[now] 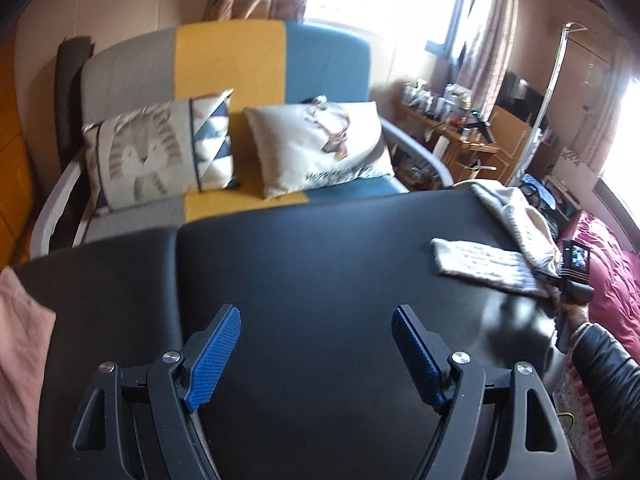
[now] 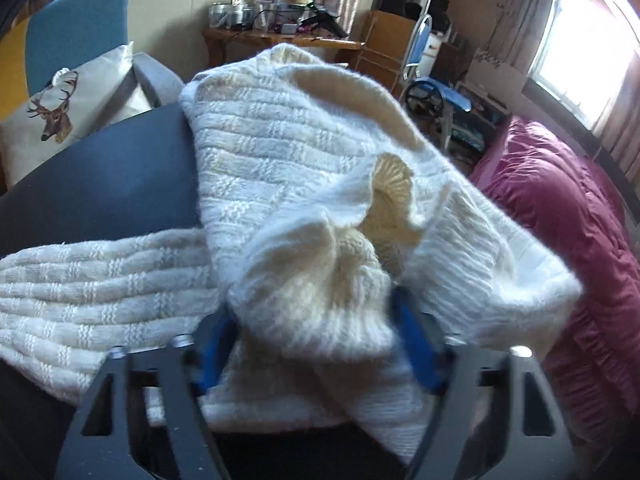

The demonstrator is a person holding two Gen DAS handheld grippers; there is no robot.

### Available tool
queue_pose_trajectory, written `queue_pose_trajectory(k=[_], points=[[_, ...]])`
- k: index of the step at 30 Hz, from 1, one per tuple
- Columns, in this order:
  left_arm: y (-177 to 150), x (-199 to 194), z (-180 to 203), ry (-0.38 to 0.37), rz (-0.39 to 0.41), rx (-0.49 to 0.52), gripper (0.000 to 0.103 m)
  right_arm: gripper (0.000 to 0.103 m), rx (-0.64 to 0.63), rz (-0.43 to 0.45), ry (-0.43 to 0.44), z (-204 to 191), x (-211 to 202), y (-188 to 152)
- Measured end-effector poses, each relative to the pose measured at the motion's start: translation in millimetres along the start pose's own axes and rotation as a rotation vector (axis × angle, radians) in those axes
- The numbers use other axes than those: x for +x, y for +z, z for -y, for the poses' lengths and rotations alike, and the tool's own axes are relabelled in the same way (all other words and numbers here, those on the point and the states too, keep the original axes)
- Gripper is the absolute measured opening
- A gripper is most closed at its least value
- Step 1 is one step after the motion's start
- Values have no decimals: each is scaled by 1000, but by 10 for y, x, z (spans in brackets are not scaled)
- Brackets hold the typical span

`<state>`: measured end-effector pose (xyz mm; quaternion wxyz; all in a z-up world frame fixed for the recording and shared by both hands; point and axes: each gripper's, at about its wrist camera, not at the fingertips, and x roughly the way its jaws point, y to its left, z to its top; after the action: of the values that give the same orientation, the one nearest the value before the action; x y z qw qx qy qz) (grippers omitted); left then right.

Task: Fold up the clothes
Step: 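Grasp the sweater body with the right gripper and lift it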

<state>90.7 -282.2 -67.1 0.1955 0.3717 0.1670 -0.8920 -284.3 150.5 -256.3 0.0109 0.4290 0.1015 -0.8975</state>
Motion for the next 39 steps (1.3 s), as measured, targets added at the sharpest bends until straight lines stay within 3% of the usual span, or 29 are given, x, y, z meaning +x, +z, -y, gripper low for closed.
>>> queue_pose_trajectory(k=[2,6,18,27,39], points=[[-45,24,-42,5,-9,-21,80,19,-11,-3,6,20,-29,-11],[-110,19,-49,14,-16,-31,80,13,24,-9,79,96,-117,-73],[-376,17,-171,46,-83,-106,80,12,143,27,436,-115,-673,-370],[-552,-112,-238,54,-102,-123,80,12,86,-3,639,-701,-1083,-770],[-889,-146,-296,57,-148,-84,80,12,73,-16,733,-1201,-1517,-1120]])
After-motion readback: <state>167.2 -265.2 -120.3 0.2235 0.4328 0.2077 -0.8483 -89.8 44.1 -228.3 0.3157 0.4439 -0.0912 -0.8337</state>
